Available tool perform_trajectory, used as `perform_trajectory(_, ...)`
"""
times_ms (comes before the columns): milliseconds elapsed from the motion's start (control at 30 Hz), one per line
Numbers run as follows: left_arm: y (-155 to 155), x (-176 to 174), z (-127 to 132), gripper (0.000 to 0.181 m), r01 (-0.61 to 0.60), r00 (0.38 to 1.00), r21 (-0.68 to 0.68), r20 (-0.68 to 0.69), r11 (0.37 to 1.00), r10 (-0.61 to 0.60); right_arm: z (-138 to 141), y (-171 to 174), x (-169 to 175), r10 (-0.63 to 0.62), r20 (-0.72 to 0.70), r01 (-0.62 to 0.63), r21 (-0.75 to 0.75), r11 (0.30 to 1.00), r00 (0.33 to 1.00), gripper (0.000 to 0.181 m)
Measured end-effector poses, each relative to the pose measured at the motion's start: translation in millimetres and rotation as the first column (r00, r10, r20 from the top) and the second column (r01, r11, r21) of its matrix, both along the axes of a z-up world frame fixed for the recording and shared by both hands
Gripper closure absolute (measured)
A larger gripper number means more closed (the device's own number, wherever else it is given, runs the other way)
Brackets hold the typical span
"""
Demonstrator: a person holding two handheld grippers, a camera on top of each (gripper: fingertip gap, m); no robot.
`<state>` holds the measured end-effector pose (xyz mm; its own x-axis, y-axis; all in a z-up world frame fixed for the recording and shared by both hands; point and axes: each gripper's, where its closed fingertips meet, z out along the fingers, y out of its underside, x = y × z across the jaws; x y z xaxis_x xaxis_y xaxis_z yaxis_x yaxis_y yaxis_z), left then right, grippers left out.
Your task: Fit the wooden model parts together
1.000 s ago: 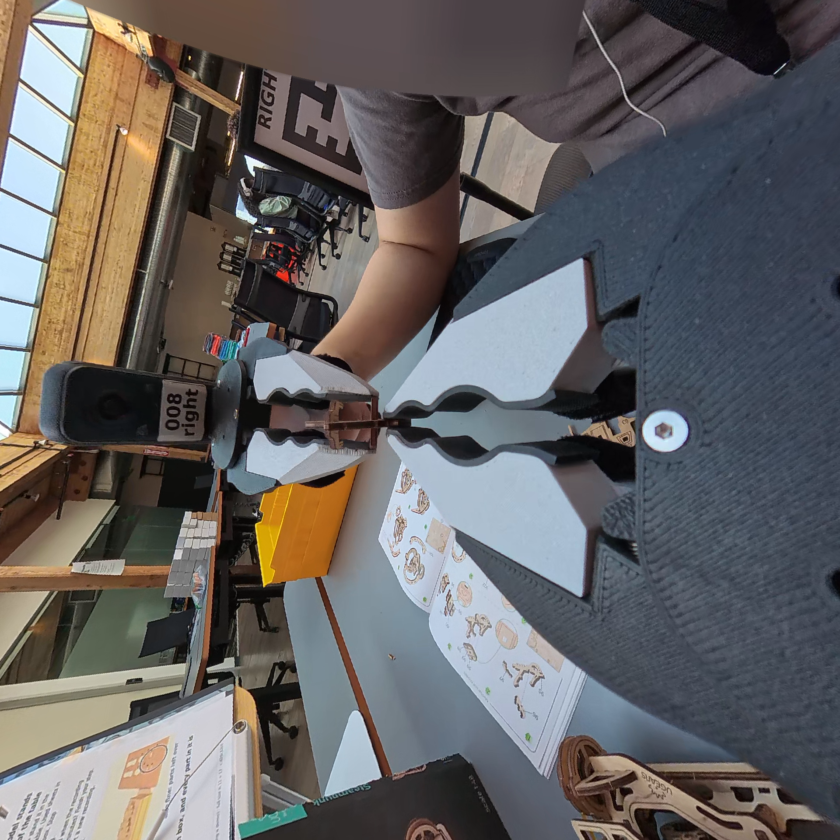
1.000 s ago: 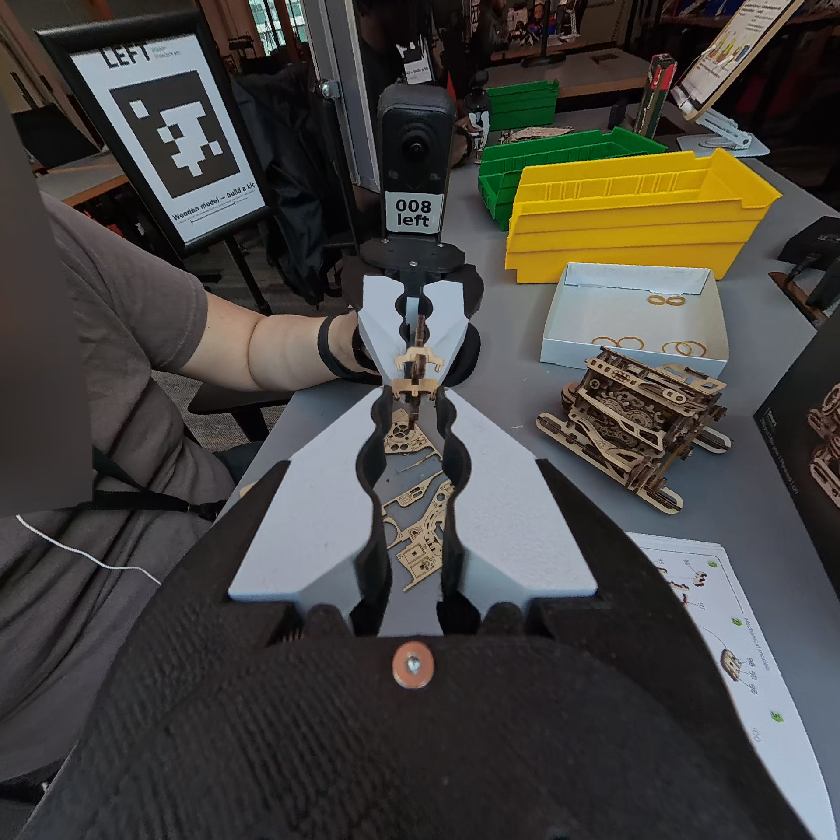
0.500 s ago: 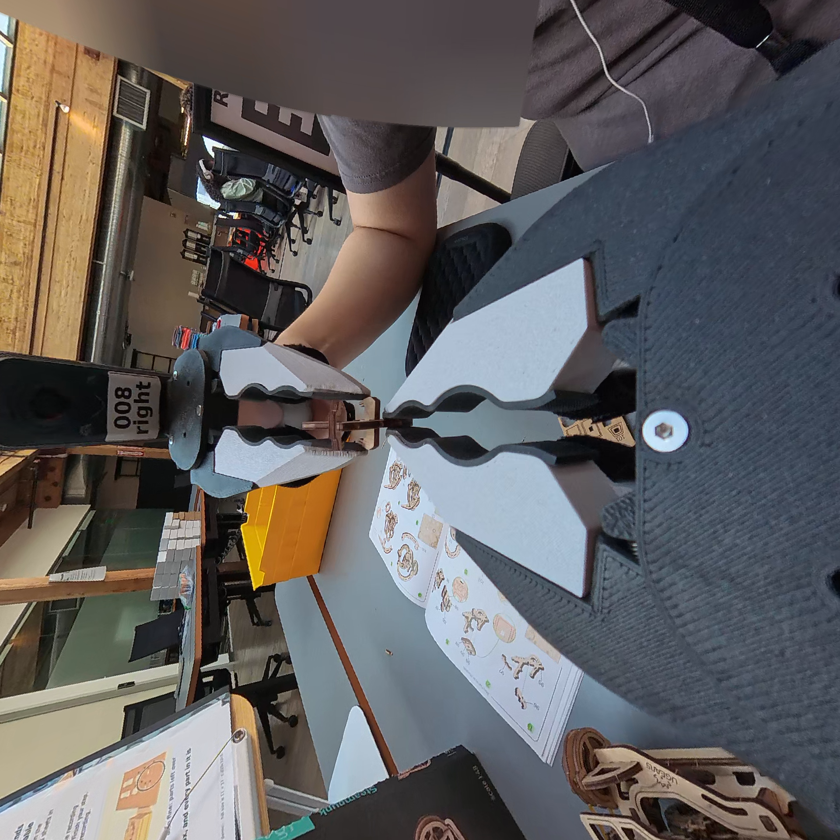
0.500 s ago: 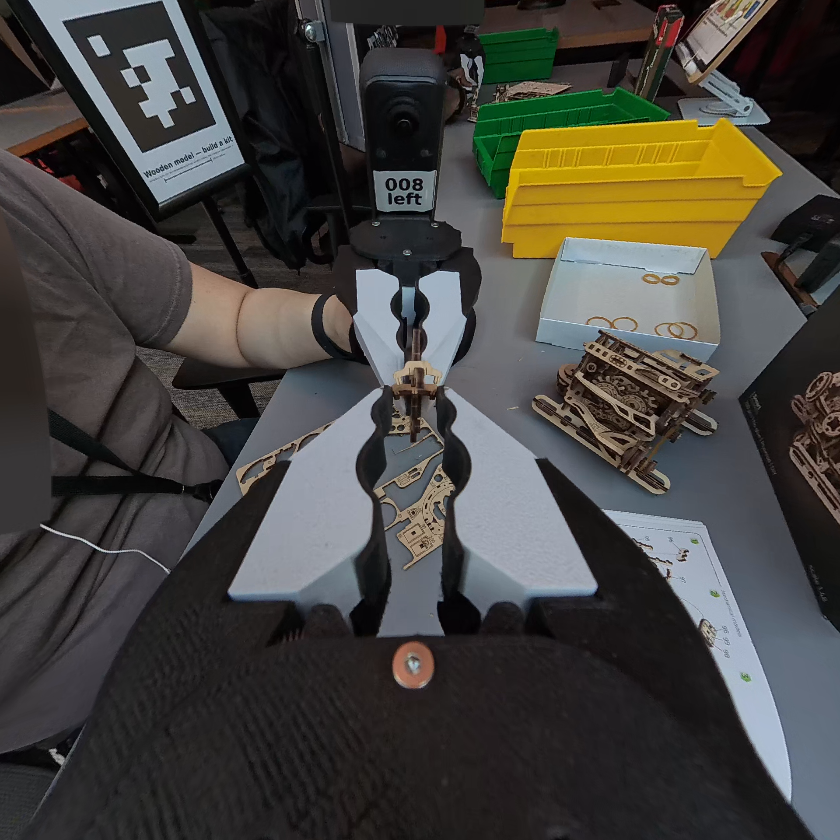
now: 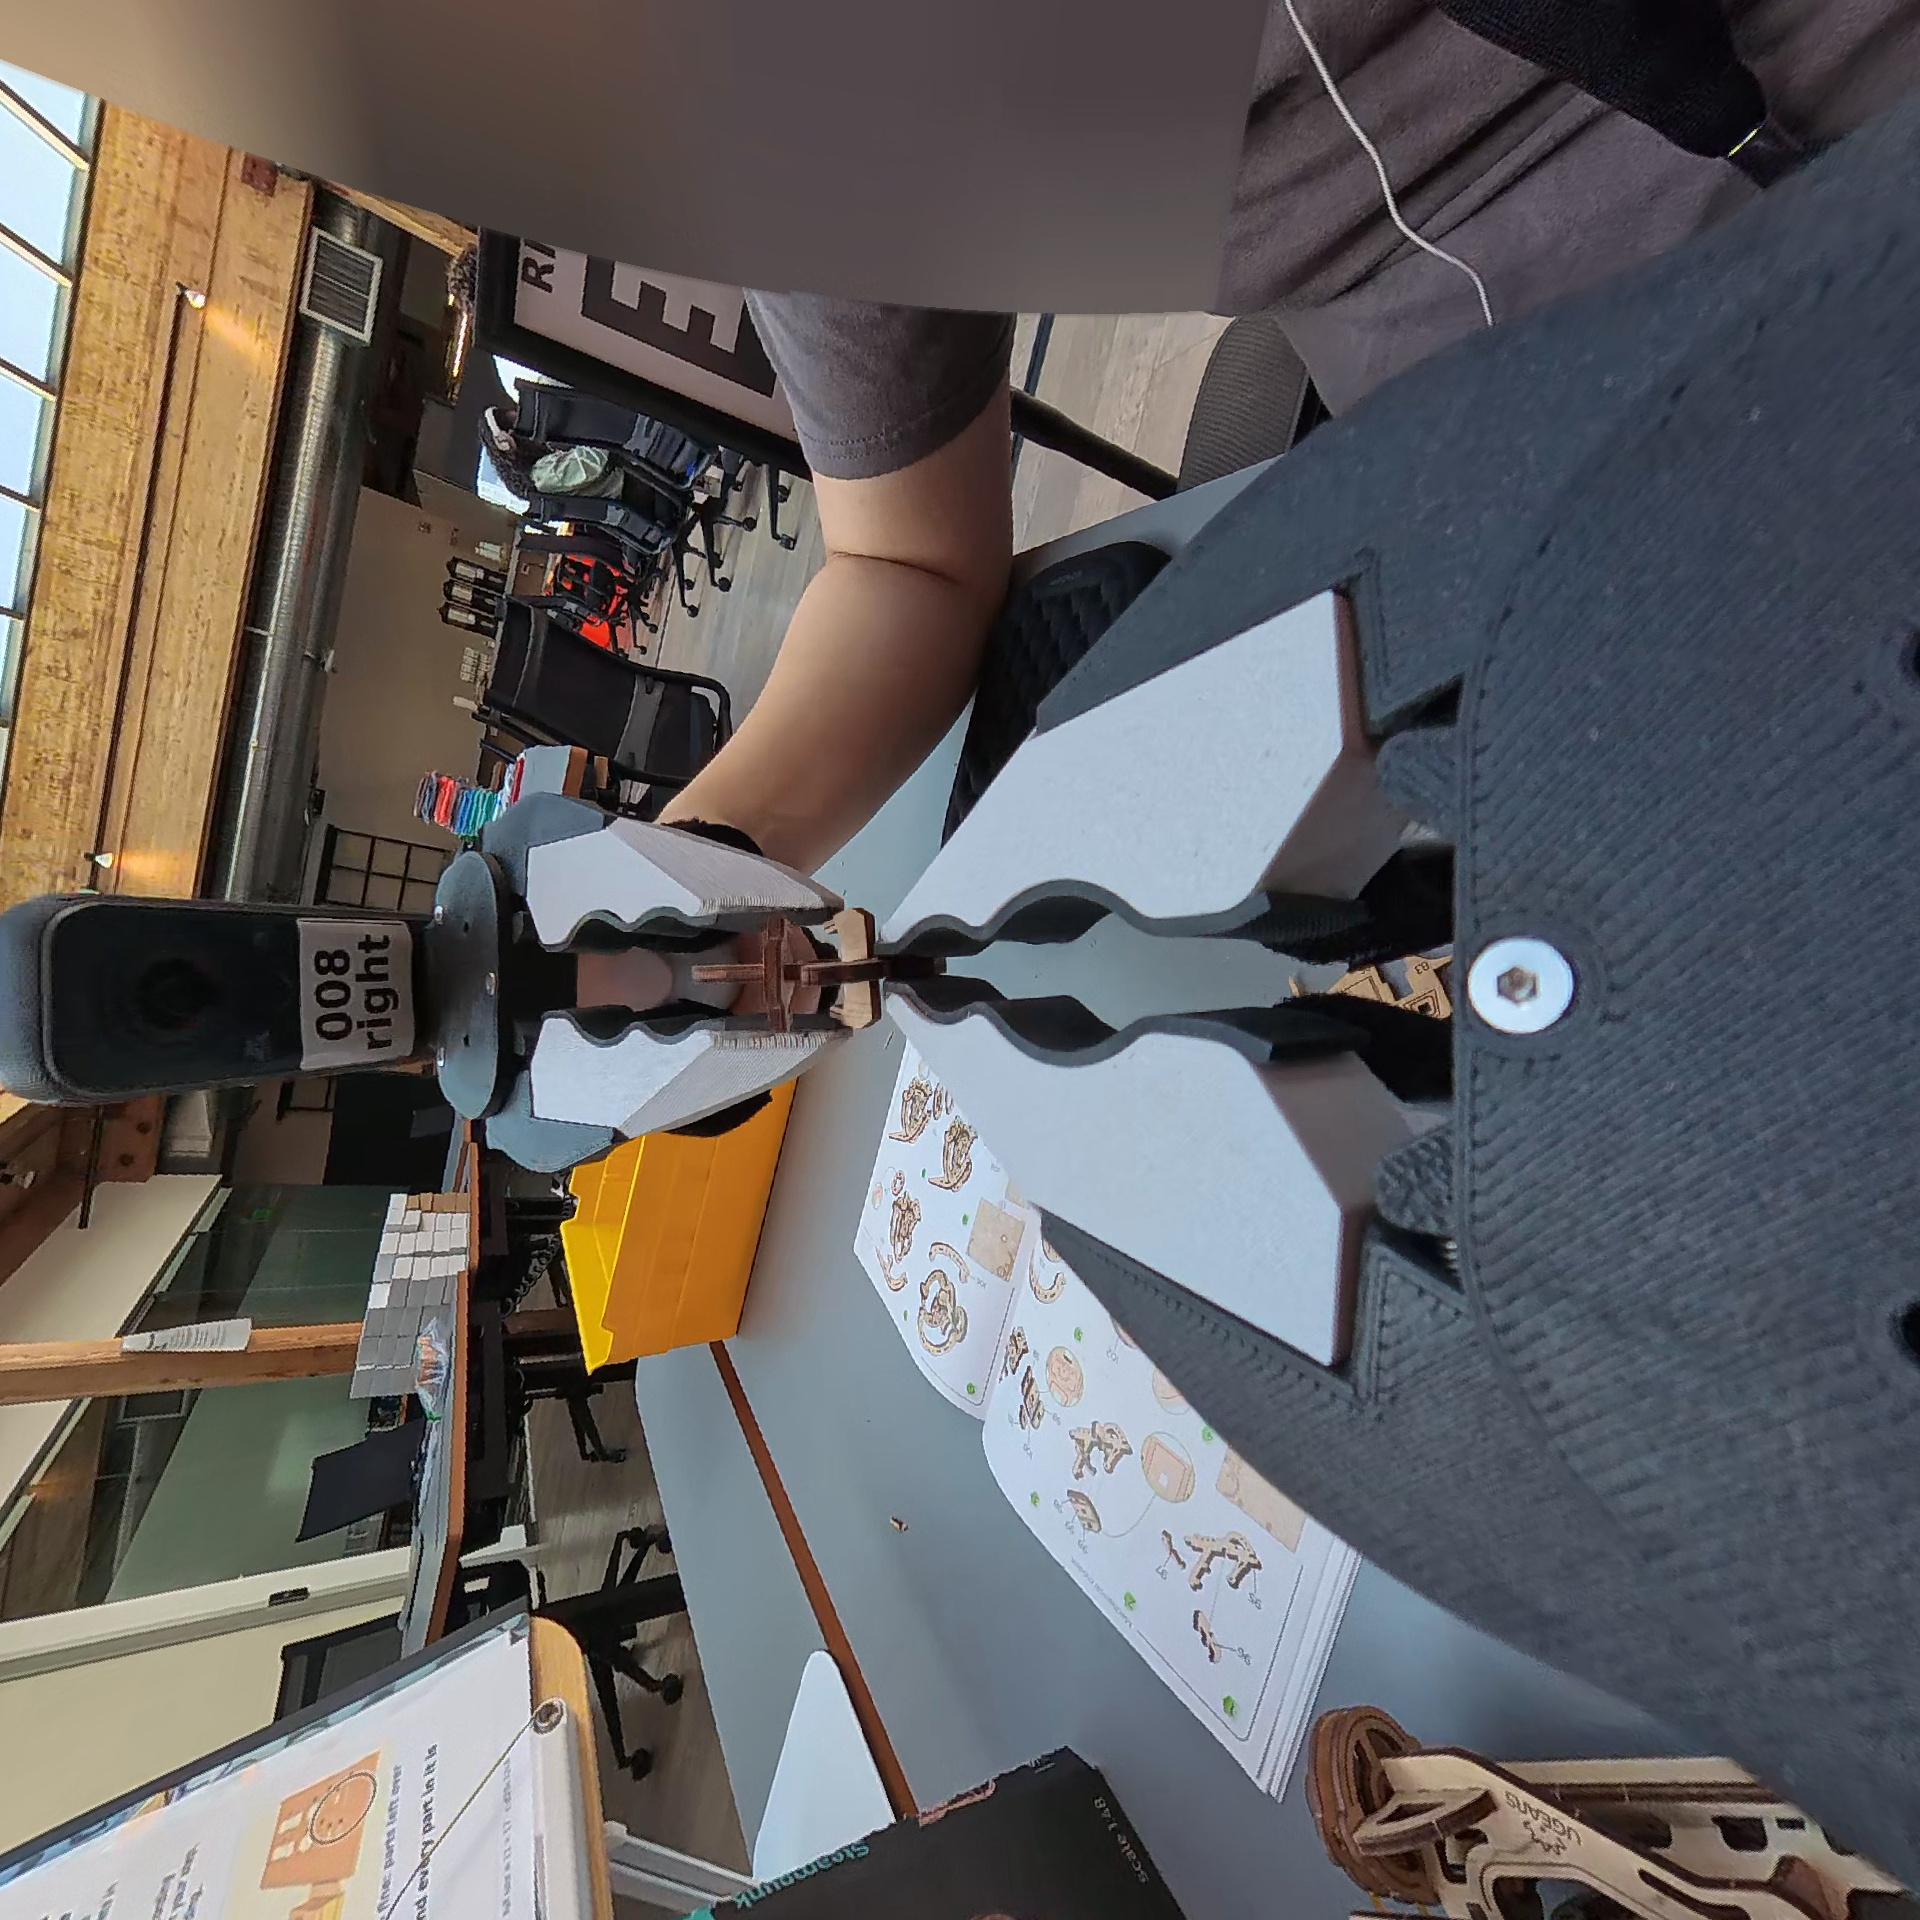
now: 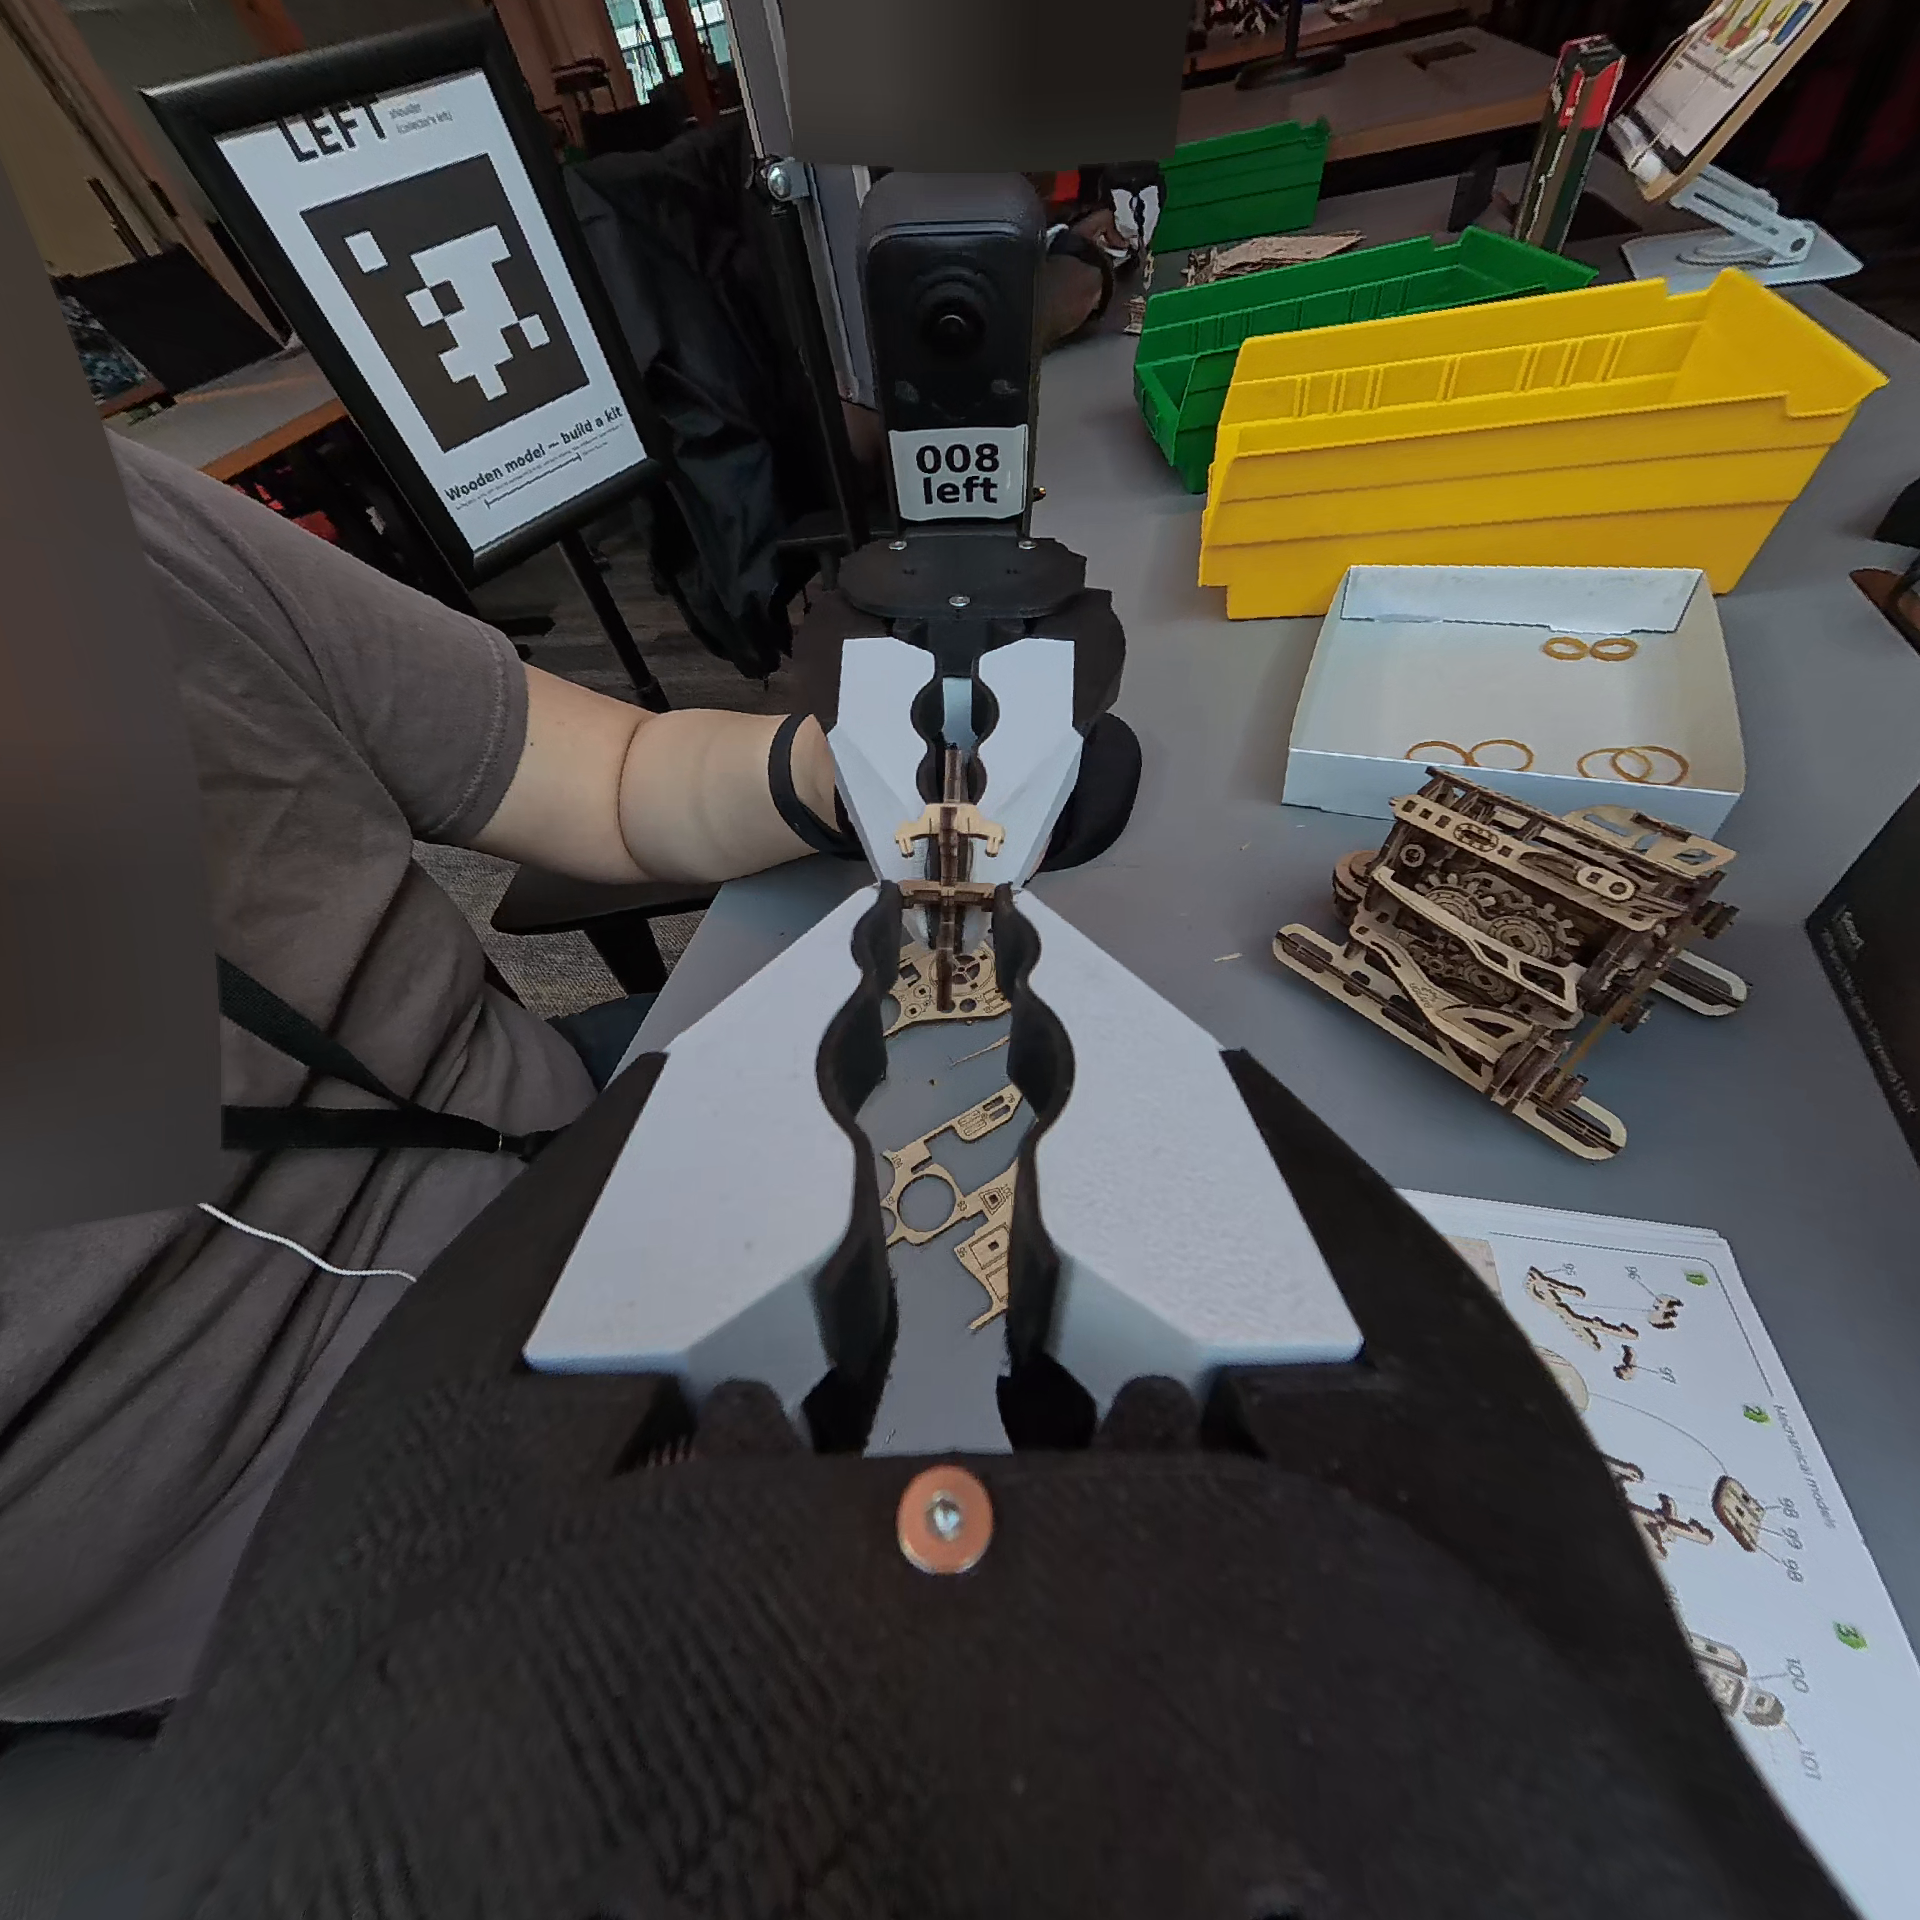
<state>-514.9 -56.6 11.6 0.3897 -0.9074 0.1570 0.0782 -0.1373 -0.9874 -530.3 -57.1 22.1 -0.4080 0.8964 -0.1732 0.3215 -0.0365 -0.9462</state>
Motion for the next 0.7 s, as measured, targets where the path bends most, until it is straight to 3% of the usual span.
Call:
perform_trajectory(200,3,3,-12,0.181,-0.003,0.998,-0.044,-0.066,0.999,0.001,-10,3,3,-0.003,0.077,0.005,-0.015,1.000,0.997,0.166)
perform_trajectory(367,8,5,-34,0.181,0.053,0.998,-0.308,-0.017,0.950,-0.061,-33,12,3,0.014,0.189,0.026,-0.210,0.977,0.982,0.165)
perform_trajectory(500,16,0,-50,0.181,0.073,0.997,-0.501,0.047,0.862,-0.057,-52,22,-3,0.067,0.217,0.050,-0.490,0.870,0.974,0.166)
perform_trajectory(700,21,-4,-54,0.174,0.073,0.996,-0.573,0.087,0.817,-0.028,-61,31,-7,0.119,0.195,0.051,-0.694,0.718,0.974,0.166)
